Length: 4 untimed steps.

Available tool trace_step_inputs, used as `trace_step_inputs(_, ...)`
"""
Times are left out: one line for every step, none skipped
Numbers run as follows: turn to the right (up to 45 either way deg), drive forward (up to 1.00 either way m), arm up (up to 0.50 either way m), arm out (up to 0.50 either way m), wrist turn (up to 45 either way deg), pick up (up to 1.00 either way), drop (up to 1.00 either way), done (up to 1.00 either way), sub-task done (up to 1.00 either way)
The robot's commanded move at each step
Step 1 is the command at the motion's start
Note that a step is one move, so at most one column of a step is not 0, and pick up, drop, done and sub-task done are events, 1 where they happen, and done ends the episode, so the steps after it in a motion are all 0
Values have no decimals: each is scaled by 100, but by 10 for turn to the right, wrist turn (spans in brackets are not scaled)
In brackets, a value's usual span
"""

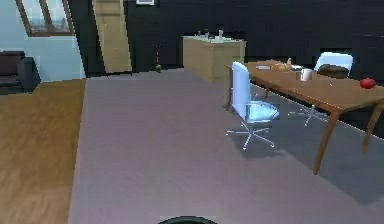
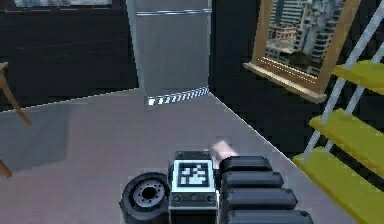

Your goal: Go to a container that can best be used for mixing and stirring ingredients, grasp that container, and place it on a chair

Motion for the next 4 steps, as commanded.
trace_step_inputs(0, 100, 0, 0, 0, 0, 0, 0, 0)
trace_step_inputs(0, 100, 0, 0, 0, 0, 0, 0, 0)
trace_step_inputs(-300, 0, 0, 0, 0, 0, 0, 0, 0)
trace_step_inputs(0, 5, 0, 0, 0, 0, 0, 0, 0)
